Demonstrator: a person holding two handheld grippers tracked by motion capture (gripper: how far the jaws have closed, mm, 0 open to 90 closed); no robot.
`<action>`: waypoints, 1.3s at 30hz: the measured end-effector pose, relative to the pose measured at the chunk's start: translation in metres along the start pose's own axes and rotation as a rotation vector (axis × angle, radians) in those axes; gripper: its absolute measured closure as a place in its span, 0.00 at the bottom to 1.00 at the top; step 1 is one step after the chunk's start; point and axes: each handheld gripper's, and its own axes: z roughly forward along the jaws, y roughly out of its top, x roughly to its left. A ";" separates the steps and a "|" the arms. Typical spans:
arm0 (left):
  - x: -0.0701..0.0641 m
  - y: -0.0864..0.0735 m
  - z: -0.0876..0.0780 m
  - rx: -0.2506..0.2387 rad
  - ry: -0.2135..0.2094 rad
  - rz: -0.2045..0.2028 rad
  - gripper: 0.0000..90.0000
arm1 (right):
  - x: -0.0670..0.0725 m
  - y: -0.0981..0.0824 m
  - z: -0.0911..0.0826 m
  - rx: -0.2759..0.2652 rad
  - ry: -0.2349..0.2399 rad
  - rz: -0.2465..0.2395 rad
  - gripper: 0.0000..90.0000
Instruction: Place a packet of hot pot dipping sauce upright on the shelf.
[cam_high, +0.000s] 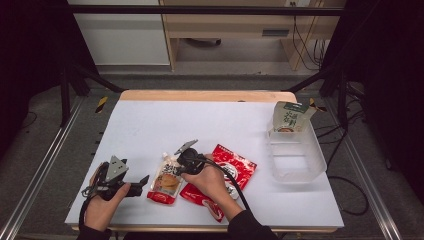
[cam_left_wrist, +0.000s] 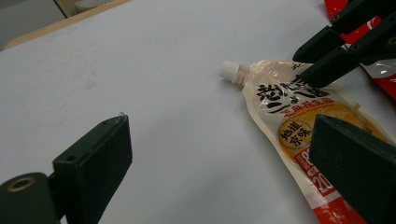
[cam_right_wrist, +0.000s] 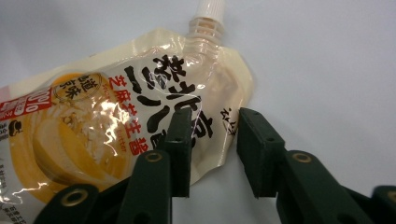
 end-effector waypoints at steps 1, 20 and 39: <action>0.000 0.000 0.000 -0.004 0.000 -0.003 0.07 | 0.001 0.000 0.000 0.005 -0.005 -0.007 0.78; 0.005 0.000 -0.003 -0.020 0.005 -0.018 0.07 | 0.016 0.017 -0.031 -0.106 0.000 -0.099 1.00; 0.013 0.018 -0.021 -0.125 -0.103 -0.022 0.11 | 0.029 0.060 -0.095 -0.249 0.064 -0.258 1.00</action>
